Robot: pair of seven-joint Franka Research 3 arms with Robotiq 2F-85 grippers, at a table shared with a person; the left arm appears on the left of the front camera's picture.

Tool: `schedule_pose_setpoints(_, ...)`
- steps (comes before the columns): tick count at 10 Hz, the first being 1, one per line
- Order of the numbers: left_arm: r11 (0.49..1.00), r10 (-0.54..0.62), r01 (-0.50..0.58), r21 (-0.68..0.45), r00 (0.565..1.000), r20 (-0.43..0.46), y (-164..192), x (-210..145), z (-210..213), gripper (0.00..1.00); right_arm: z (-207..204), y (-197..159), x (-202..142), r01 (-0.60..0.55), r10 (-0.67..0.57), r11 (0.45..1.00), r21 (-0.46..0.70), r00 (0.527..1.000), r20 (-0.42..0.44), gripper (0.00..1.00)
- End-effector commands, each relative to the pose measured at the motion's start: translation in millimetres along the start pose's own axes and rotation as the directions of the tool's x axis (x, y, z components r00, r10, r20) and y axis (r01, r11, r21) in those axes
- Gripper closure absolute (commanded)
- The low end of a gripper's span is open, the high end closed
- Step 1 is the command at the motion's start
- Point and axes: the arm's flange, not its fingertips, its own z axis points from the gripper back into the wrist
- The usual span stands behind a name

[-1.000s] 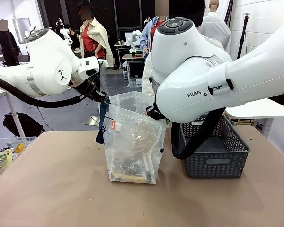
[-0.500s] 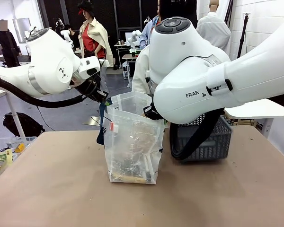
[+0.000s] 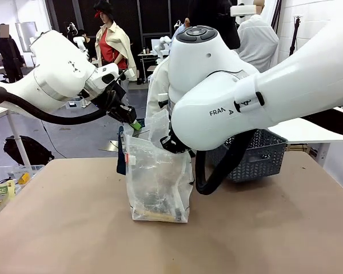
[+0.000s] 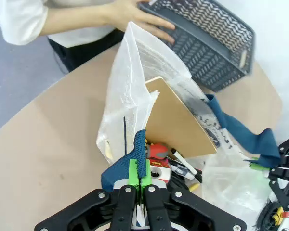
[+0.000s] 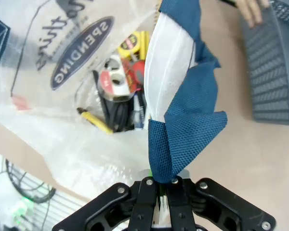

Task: Transfer purchased items from the store into the shopping bag.
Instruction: Move the Reusable shopping bag to the right side of the table.

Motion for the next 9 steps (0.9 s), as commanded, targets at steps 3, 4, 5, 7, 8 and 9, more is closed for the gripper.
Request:
schedule_pose_setpoints(3, 0.988, 0.004, -0.014, -0.152, 0.998, -0.066, 9.0, -3.2, -13.1, 1.0, 1.2, 4.5, 2.7, -0.041, 0.042, 0.996, 0.076, 0.999, -0.016, 1.0)
schedule_pose_setpoints(4, 0.984, 0.026, -0.036, -0.172, 0.998, -0.061, 8.9, -3.4, -16.2, 1.0, 1.5, 6.6, 3.6, -0.064, 0.065, 0.994, 0.093, 0.998, -0.006, 1.0)
schedule_pose_setpoints(5, 0.981, 0.025, -0.036, -0.189, 0.998, -0.059, 7.5, -3.6, -16.8, 1.0, 2.0, 10.2, 5.2, -0.086, 0.086, 0.99, 0.111, 0.996, 0.007, 1.0)
schedule_pose_setpoints(7, 0.968, 0.03, -0.044, -0.249, 0.998, -0.06, 7.4, -4.3, -16.6, 1.0, 2.5, 17.2, 7.7, -0.173, 0.175, 0.969, 0.174, 0.985, 0.005, 1.0)
schedule_pose_setpoints(8, 0.961, 0.047, -0.061, -0.271, 0.997, -0.057, 8.4, -4.5, -17.6, 1.0, 2.2, 19.5, 10.0, -0.215, 0.218, 0.956, 0.2, 0.976, 0.01, 1.0)
schedule_pose_setpoints(9, 0.95, 0.071, -0.083, -0.3, 0.996, -0.051, 8.7, -5.7, -17.9, 1.0, 1.2, 22.6, 14.3, -0.236, 0.238, 0.949, 0.208, 0.971, 0.015, 1.0)
